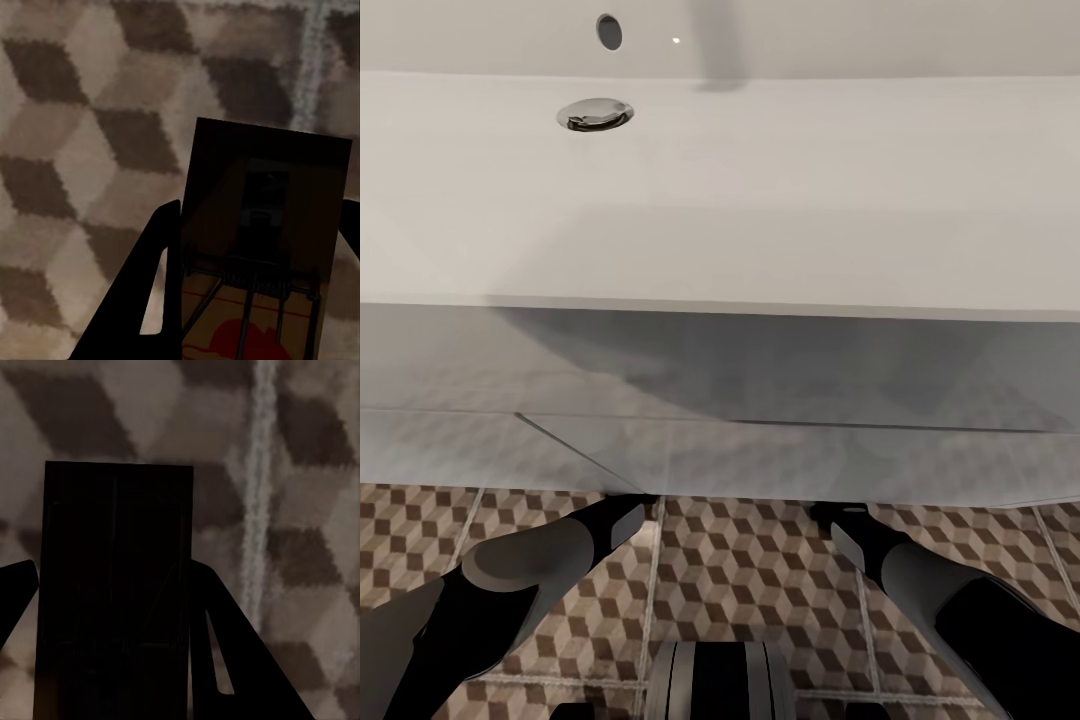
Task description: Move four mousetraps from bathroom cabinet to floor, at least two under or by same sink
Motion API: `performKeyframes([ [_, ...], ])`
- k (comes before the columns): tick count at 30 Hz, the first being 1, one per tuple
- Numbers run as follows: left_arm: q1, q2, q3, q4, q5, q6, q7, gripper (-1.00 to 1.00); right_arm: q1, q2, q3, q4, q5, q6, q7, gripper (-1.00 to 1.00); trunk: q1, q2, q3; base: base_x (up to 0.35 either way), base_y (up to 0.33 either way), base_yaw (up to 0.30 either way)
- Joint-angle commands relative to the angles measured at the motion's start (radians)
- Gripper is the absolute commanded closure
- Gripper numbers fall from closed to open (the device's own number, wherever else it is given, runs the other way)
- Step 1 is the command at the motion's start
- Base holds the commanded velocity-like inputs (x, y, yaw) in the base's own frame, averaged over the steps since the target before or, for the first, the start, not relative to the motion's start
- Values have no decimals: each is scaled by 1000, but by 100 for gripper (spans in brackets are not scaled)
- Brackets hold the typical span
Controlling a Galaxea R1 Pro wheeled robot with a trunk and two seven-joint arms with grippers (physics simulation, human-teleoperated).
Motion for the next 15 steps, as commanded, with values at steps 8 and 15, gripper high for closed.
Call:
performKeyframes([
  [8, -1, -3, -8, -3, 6, -2, 9, 100, -8, 2, 8, -5, -8, 8, -6, 100, 0, 0, -1, 0, 0, 0],
  [15, -1, -2, -8, -3, 6, -2, 9, 100, -10, 2, 8, -6, -7, 8, -6, 100, 0, 0, -1, 0, 0, 0],
])
